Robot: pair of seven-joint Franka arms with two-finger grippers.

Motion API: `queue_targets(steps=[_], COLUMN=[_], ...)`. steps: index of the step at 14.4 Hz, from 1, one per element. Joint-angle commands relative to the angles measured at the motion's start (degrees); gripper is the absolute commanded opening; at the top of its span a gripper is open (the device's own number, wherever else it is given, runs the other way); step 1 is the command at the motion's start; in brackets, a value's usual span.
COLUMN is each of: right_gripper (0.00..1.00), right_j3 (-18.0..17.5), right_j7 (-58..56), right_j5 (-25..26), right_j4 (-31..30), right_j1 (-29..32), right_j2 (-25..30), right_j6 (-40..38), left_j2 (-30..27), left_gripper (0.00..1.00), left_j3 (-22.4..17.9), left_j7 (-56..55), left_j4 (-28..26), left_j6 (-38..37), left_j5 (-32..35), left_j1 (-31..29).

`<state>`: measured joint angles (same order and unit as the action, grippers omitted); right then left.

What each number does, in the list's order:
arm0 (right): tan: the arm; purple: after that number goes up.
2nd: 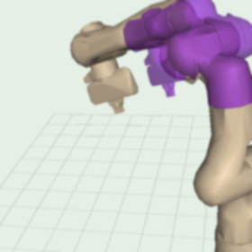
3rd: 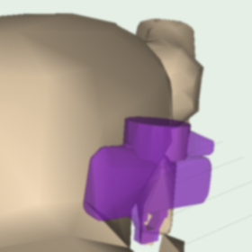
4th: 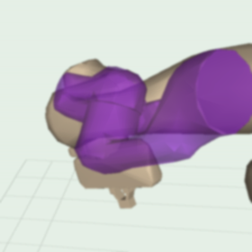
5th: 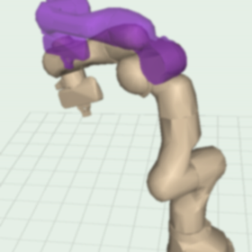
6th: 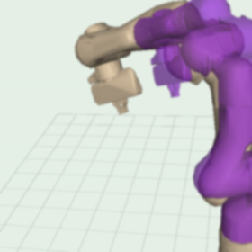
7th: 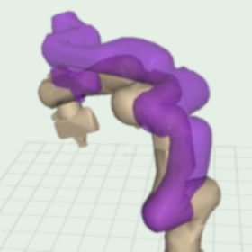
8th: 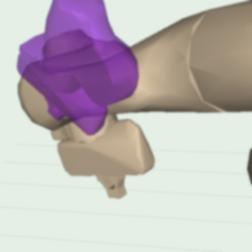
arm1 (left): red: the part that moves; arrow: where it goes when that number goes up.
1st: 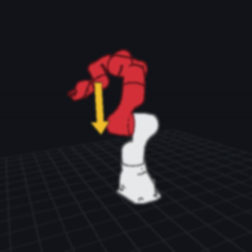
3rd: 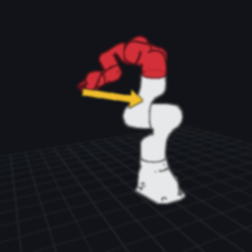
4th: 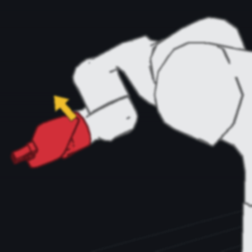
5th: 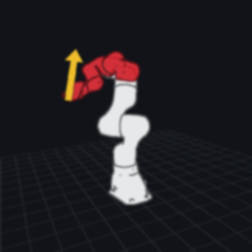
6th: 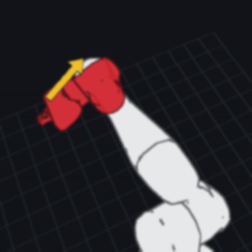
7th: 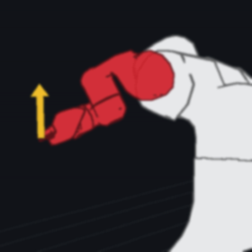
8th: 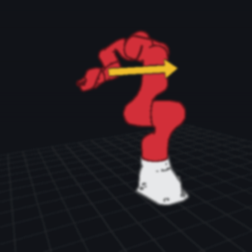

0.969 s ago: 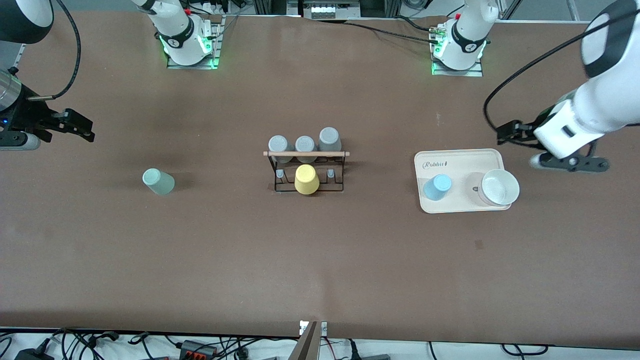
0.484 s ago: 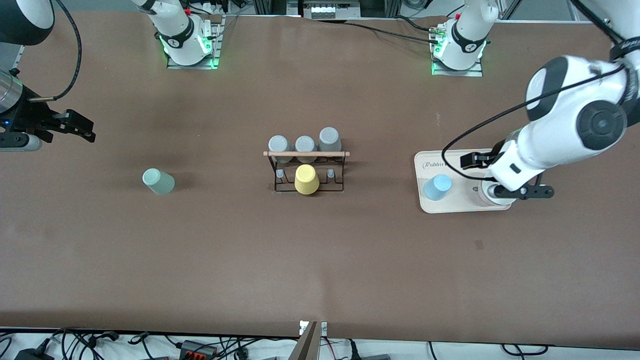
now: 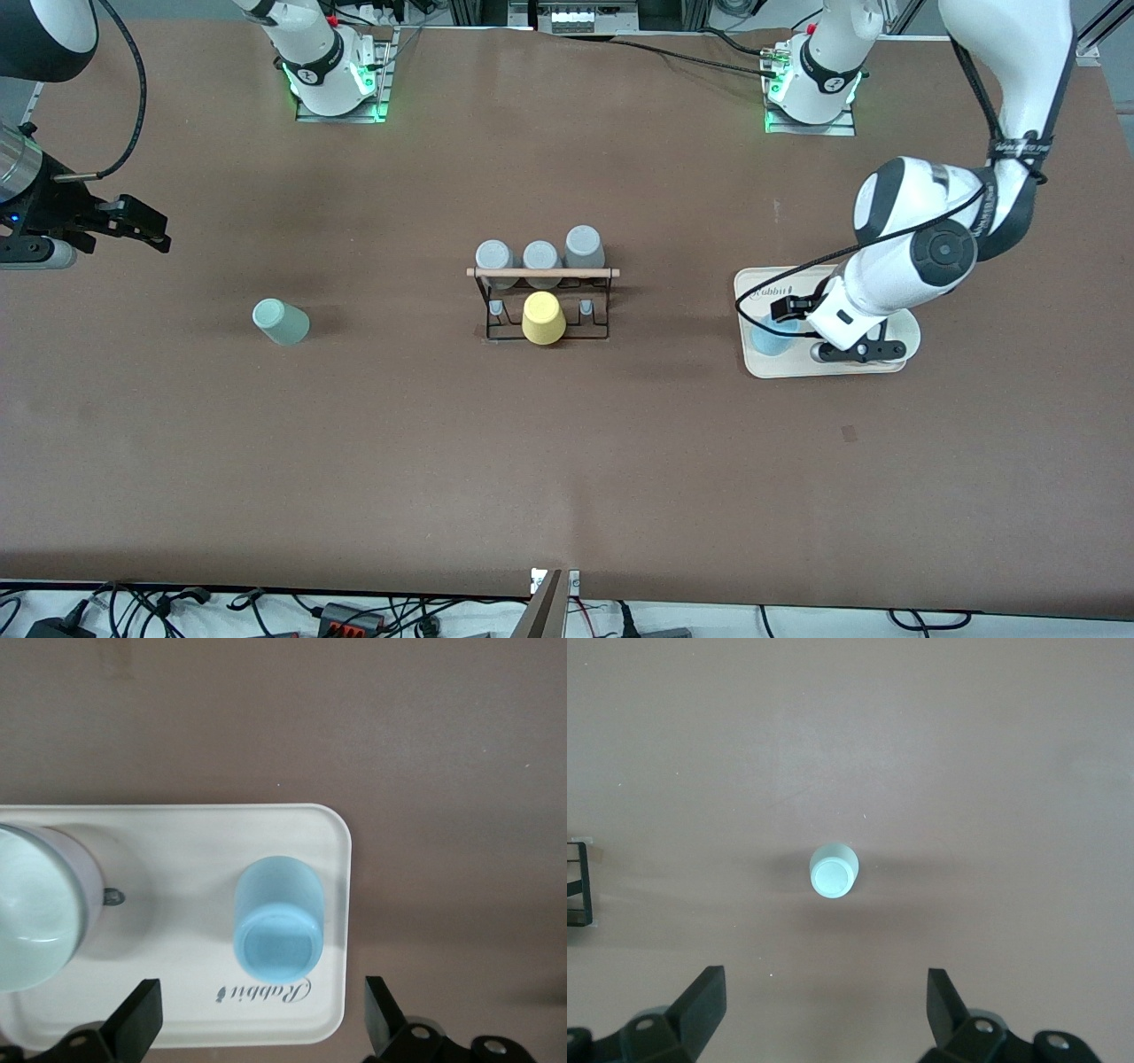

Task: Hang scattered cups on rack with three cups
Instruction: 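Lower the left gripper around the light blue cup and close it, then lift the light blue cup and carry it to the wooden rack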

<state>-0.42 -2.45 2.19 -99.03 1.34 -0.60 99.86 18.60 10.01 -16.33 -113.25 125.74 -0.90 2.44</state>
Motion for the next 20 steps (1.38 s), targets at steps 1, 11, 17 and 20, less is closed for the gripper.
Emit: queue_targets(steps=[1,11,17,20], right_gripper=[1.00,1.00,1.00,1.00], right_j3=[-0.64,-0.64,-0.90,-0.99], right_j7=[-0.63,-0.10,0.16,0.08], right_j5=[-0.69,-0.78,-0.69,-0.69], right_j4=[0.41,0.50,0.68,0.94], right_j1=[0.59,0.59,-0.20,-0.20], right_j2=[-0.10,-1.07,-2.12,-2.56], right_j6=[-0.64,-0.28,-0.11,-0.11], left_j2=[1.69,3.63,3.63,2.58], left_gripper=[1.00,0.96,0.59,0.39], left_j3=[0.01,-0.25,-0.52,-0.60], left_j7=[-2.38,-2.39,-2.30,-2.04], left_j4=[-2.94,-6.90,-6.64,-5.85], left_j6=[6.08,11.81,11.81,11.38], left_j5=[-0.15,1.87,1.87,1.87], left_j1=[0.98,0.90,0.81,0.63])
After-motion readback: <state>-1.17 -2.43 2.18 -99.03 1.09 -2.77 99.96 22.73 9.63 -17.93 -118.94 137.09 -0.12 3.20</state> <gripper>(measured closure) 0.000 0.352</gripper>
